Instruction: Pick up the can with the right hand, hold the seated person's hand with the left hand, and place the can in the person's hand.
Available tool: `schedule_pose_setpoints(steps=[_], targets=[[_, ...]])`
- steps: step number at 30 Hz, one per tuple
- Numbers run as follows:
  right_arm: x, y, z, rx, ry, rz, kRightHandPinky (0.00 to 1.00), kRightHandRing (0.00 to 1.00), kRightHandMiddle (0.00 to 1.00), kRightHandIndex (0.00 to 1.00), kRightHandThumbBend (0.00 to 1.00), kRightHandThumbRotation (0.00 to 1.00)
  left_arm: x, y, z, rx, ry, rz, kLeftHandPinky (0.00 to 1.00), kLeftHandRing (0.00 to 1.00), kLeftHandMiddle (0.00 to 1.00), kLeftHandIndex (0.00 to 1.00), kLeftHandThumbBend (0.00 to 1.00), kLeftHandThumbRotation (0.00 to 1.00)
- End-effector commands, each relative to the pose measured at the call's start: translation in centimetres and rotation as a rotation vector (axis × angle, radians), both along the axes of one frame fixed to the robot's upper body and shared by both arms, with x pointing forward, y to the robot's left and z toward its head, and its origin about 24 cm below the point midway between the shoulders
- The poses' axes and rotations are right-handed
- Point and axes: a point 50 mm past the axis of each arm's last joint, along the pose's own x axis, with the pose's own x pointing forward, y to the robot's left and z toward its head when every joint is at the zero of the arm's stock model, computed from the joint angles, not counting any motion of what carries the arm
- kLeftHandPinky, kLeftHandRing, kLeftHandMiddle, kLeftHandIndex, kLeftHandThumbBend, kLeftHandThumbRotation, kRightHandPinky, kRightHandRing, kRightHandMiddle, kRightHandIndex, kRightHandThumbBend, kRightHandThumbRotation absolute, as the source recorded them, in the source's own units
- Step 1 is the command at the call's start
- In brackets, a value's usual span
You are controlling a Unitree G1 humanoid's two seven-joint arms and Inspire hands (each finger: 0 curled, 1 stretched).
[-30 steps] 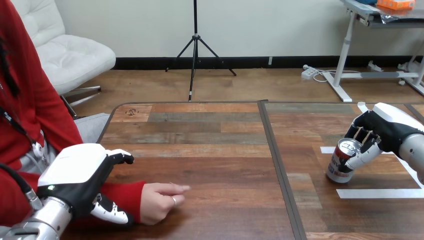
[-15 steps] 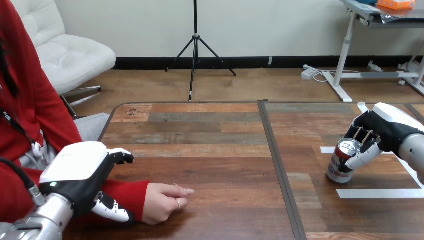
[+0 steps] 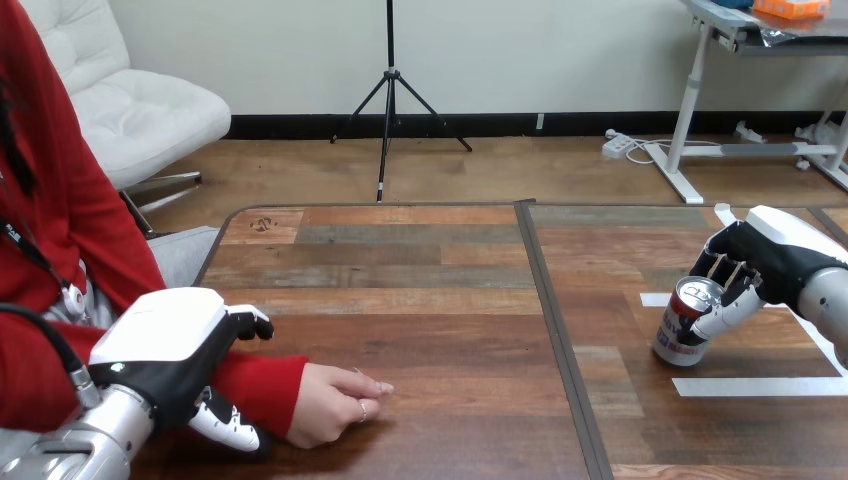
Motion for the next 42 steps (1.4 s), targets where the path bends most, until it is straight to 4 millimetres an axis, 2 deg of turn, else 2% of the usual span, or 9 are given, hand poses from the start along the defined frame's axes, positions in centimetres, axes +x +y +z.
schedule_pose_setpoints(steps=[1, 18, 30, 42], targets=[[1.4, 0.7, 2.3, 0.019, -0.096, 0.021, 0.46, 0.5, 0.51, 0.46, 0.8, 0.0, 1.4, -0.1, 1.5, 0.057, -0.05, -0.042, 0.69, 0.76, 0.78, 0.75, 1.0, 0.19], [1.4, 0.7, 2.3, 0.011, -0.1, 0.02, 0.46, 0.5, 0.52, 0.45, 0.81, 0.0, 2.3, -0.4, 1.4, 0.078, 0.011, -0.073, 0.72, 0.77, 0.78, 0.75, 1.0, 0.17], [1.4, 0.7, 2.4, 0.015, -0.104, 0.023, 0.46, 0.5, 0.52, 0.46, 0.81, 0.0, 3.1, -0.4, 1.3, 0.106, 0.002, -0.107, 0.71, 0.76, 0.77, 0.74, 1.0, 0.18], [1.4, 0.8, 2.3, 0.022, -0.103, 0.021, 0.45, 0.49, 0.51, 0.46, 0.8, 0.0, 3.9, -0.5, 1.1, 0.13, -0.028, -0.129, 0.7, 0.74, 0.75, 0.73, 1.0, 0.12]])
